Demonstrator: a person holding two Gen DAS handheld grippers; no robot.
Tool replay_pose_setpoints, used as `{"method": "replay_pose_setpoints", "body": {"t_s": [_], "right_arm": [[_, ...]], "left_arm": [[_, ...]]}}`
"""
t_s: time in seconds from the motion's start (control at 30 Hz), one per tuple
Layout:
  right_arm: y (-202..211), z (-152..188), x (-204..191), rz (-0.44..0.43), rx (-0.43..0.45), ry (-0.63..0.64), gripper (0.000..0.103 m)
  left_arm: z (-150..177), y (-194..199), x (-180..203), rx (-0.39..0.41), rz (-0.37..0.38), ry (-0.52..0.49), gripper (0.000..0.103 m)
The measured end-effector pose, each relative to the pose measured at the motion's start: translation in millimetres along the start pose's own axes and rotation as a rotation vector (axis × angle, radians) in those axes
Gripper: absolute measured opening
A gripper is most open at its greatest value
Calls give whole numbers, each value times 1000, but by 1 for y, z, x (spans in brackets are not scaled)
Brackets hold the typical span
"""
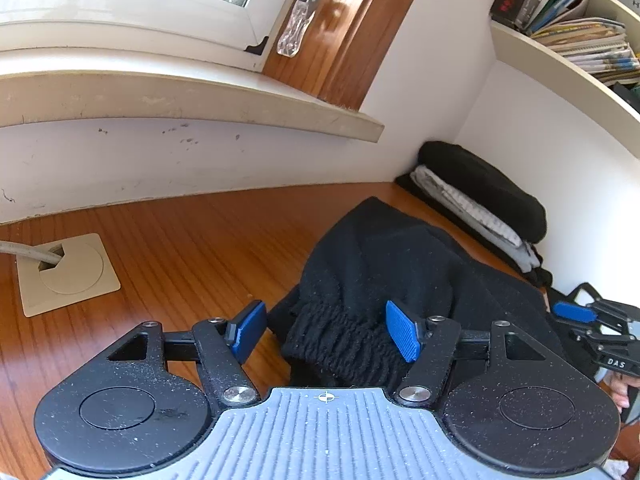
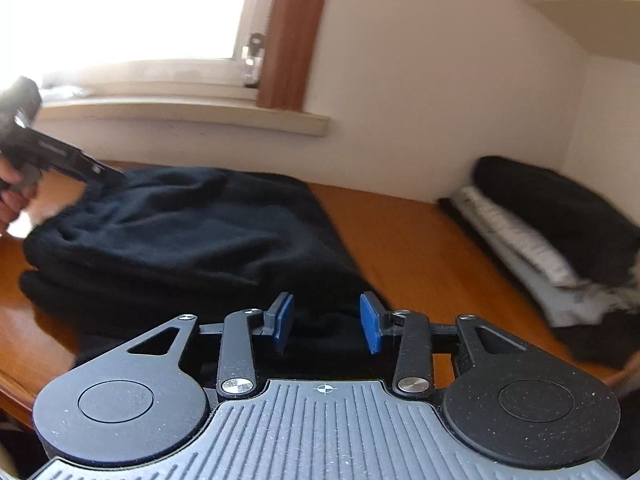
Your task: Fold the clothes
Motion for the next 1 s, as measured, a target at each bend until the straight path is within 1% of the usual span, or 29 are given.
{"method": "replay_pose_setpoints", "body": {"t_s": [0.07, 0.17, 0.23, 0.3, 0.4, 0.5, 0.63, 0.67, 0.77, 0.83, 0.93, 1.0], "right_arm": [[-9, 4, -5, -24, -30, 32, 37], [-4, 4, -13, 6, -24, 100, 37], [3, -1, -23, -8, 2, 116, 39], [5, -7, -39, -33, 18, 147, 45], [6, -15, -66, -71, 28, 201, 48], [-1, -14, -93, -117, 7, 273, 53], [-5, -7, -119, -136, -35, 374, 55], [-6, -5, -124, -140, -44, 396, 58], [-7, 2, -141, -142, -63, 488, 68], [-10, 4, -148, -139, -78, 534, 69], [-14, 4, -152, -106, -88, 597, 71], [-15, 3, -155, -89, -88, 643, 74]], "left_arm": [[0, 0, 0, 0, 0, 0, 70], [1, -1, -1, -2, -7, 7, 71], [-1, 0, -2, 7, -14, 12, 72], [-3, 2, -5, 17, -22, 24, 72], [-5, 3, -8, 22, -24, 29, 72], [-6, 3, -9, 21, -27, 31, 72], [-6, 3, -10, 16, -28, 28, 74], [-6, 3, -10, 15, -28, 31, 74], [-6, 2, -11, 9, -26, 36, 74], [-5, 2, -11, 7, -27, 35, 74], [-4, 2, -12, 5, -27, 36, 75], [-4, 2, -12, 3, -26, 38, 75]]}}
Point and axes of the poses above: each gripper's, at about its wrist camera, not at the fingertips, and y roughly against the way its jaws point, x to its right, z to its underside, the point moved 9 cm from there along -y, roughly the way its jaws point, and after that the axes turned 11 degrees about -z, right-handed, at the moved point
